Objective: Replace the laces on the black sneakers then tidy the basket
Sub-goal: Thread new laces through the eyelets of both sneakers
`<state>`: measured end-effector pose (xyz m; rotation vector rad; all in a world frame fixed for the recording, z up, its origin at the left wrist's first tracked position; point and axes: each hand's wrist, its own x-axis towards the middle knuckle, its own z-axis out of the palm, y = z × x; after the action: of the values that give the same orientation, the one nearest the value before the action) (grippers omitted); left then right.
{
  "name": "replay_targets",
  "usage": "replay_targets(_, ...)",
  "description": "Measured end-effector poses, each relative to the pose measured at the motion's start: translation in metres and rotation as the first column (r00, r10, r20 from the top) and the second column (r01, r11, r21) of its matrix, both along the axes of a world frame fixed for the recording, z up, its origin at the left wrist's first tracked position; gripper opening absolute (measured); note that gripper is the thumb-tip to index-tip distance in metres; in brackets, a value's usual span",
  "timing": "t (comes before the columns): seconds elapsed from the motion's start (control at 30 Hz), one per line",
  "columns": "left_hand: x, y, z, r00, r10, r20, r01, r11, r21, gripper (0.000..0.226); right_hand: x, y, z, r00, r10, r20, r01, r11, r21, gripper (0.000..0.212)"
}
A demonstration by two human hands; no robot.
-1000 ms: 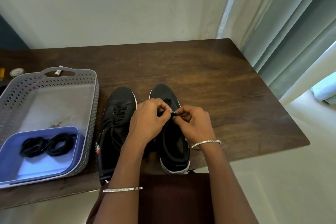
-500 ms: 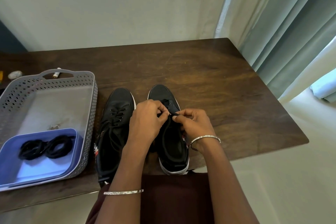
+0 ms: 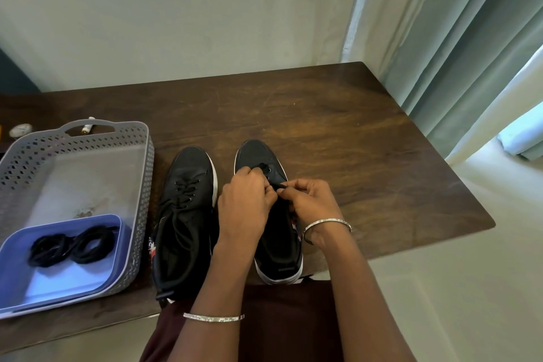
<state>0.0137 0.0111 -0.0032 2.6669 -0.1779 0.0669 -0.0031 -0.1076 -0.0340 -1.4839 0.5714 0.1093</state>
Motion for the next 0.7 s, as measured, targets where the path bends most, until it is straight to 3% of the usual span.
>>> replay_targets(0.2, -0.005, -0.005, -0.006, 0.996, 0.050, 0.079, -0.046, 0.998, -0.048, 0.014, -0.001, -0.003, 0.000, 1.000, -0.004, 0.008, 0.004, 1.000, 0.016, 0.010)
replay_targets(0.4, 0.000, 0.009, -0.015, 0.995, 0.035, 0.092, -0.012, 0.970, -0.244, 0.006, -0.001, -0.006, -0.001, 0.999, 0.040, 0.025, -0.040, 0.999, 0.002, 0.008)
replay_targets(0.57, 0.000, 0.006, -0.015, 0.993, 0.113, 0.040, -0.089, 0.915, -0.394, 0.006, -0.001, -0.006, 0.001, 0.996, 0.060, 0.064, -0.055, 0.996, -0.068, 0.010)
replay_targets(0.7, 0.000, 0.002, -0.016, 0.991, 0.130, 0.026, -0.108, 0.905, -0.411, 0.007, -0.002, -0.007, 0.004, 0.996, 0.060, 0.062, -0.056, 0.996, -0.067, 0.012)
